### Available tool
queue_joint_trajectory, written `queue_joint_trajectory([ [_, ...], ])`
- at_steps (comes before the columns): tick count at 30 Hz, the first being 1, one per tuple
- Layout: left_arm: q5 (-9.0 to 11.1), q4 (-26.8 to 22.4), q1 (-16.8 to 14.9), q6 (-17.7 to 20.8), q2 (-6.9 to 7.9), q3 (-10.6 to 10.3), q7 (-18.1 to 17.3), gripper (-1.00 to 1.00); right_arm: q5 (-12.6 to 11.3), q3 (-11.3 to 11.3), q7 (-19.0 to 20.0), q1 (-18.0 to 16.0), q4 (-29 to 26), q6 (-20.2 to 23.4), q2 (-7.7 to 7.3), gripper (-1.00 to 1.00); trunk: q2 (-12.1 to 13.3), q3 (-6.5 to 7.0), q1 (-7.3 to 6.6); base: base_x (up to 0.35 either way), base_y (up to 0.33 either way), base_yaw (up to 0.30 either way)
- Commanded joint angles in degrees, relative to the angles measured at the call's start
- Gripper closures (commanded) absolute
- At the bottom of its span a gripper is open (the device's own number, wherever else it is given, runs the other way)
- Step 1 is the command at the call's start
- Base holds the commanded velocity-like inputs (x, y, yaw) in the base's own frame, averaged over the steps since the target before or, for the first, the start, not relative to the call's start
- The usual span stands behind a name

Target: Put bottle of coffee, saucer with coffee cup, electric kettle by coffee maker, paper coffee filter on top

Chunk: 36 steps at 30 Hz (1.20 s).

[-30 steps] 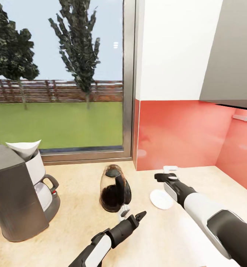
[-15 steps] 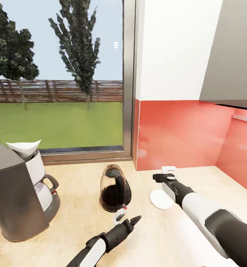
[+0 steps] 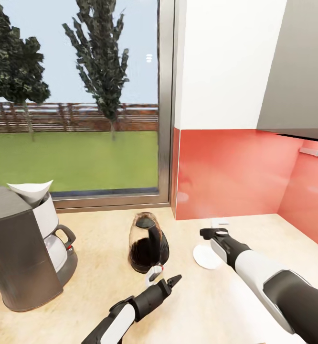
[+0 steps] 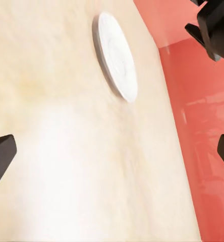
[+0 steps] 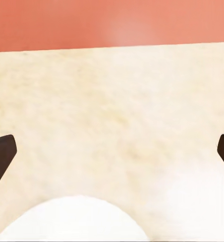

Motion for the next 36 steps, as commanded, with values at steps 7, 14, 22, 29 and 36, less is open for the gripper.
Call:
queue_joint_trajectory([
  [7,0.6,-1.3,0.0,1.4,0.0,-0.2,0.0,-1.0,-0.4,0.5,-0.4,0.8,3.8,0.4,-0.05,-1.0,0.0,-0.02,0.02,0.0,0.0,0.0],
  [14,0.6,-1.5,0.0,1.5,0.0,-0.3,0.0,-1.0,-0.5,0.5,-0.4,2.9,4.0,0.3,-0.05,-1.0,0.0,-0.02,0.02,0.0,0.0,0.0],
  [22,0.6,-1.5,0.0,1.5,0.0,-0.3,0.0,-1.0,-0.4,0.5,-0.3,6.1,4.1,0.4,-0.05,-1.0,0.0,-0.02,0.02,0.0,0.0,0.0],
  [29,0.5,-1.5,0.0,1.5,0.0,-0.3,0.0,-1.0,-0.4,0.5,-0.3,6.8,4.0,0.4,0.04,-1.0,0.0,-0.02,0.02,0.0,0.0,0.0],
  [36,0.5,-1.4,0.0,1.5,0.0,-0.2,0.1,-1.0,-0.4,0.6,-0.2,6.9,4.0,0.4,0.38,-1.0,0.0,-0.02,0.02,0.0,0.0,0.0],
])
